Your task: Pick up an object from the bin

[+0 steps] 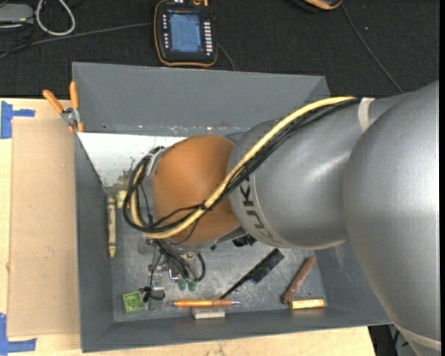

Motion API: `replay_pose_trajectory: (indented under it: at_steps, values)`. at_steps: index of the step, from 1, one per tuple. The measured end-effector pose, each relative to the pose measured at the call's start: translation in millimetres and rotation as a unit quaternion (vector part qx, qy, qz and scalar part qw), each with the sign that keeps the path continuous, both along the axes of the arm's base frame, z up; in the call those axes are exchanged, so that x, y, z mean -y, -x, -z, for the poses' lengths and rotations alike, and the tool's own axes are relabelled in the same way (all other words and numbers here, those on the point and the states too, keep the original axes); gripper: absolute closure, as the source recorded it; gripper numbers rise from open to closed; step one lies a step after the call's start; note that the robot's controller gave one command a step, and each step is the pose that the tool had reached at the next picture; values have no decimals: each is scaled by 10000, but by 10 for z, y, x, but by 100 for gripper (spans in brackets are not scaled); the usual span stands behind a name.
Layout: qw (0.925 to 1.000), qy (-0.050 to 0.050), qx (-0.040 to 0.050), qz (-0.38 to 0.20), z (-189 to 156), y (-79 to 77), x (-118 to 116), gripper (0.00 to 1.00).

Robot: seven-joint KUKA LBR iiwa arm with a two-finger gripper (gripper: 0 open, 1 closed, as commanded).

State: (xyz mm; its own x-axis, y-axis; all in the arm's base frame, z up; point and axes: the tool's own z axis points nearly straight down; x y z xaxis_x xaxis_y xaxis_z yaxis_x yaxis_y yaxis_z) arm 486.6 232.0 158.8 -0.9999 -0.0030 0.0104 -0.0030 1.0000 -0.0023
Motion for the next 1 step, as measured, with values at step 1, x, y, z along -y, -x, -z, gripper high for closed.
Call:
replay_pose_trajectory:
  at_steps: [1]
  values:
    - [10000, -8, 36, 23, -40, -25, 16, 0]
